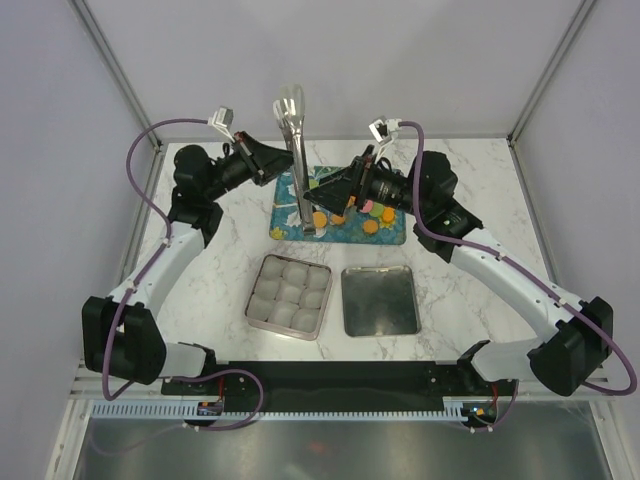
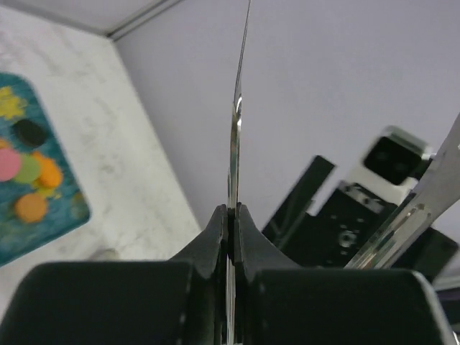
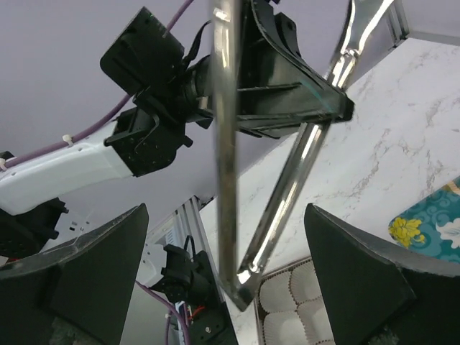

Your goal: Pack the cookies

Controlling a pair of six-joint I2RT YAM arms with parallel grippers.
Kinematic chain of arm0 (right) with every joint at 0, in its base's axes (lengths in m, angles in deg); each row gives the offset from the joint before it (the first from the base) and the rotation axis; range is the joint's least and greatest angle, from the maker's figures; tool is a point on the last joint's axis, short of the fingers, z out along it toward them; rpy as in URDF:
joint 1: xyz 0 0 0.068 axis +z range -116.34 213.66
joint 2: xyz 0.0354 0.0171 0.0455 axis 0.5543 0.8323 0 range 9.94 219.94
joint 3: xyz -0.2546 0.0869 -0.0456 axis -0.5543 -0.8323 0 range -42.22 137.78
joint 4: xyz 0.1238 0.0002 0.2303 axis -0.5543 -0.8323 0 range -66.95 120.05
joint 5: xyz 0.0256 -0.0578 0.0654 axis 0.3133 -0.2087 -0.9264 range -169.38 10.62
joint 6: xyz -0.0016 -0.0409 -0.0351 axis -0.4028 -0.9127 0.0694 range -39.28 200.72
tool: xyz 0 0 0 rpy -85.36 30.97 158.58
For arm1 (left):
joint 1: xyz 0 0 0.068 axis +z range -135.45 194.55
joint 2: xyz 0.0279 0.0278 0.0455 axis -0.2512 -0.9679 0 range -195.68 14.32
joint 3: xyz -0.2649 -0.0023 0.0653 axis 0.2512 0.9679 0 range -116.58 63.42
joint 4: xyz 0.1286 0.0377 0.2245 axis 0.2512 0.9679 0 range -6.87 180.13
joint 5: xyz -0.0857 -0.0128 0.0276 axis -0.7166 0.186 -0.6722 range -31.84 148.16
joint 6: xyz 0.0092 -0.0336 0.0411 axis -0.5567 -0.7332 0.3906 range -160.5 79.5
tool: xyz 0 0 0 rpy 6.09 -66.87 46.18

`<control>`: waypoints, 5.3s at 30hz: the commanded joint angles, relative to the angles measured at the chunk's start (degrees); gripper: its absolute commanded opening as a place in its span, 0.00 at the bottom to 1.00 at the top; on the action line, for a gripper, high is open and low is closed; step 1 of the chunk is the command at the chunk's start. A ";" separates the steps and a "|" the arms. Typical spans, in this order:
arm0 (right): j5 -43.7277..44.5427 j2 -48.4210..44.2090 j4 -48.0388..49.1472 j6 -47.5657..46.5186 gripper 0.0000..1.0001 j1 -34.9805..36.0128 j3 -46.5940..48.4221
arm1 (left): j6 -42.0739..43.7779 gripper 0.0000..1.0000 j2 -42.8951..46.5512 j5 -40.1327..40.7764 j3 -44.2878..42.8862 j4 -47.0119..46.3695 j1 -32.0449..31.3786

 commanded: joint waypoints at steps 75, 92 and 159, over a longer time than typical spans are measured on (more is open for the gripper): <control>12.63 0.57 16.93 8.45 0.51 5.23 -2.17 | -22.38 0.26 -6.60 5.18 1.75 -42.95 -8.16; 15.44 -2.68 13.32 5.55 0.50 4.97 -3.49 | -21.40 0.54 -6.77 4.04 -0.80 -41.18 -5.88; 35.23 13.21 -47.15 -25.83 0.48 -5.92 6.00 | 46.54 0.56 23.29 25.48 3.06 54.97 -8.42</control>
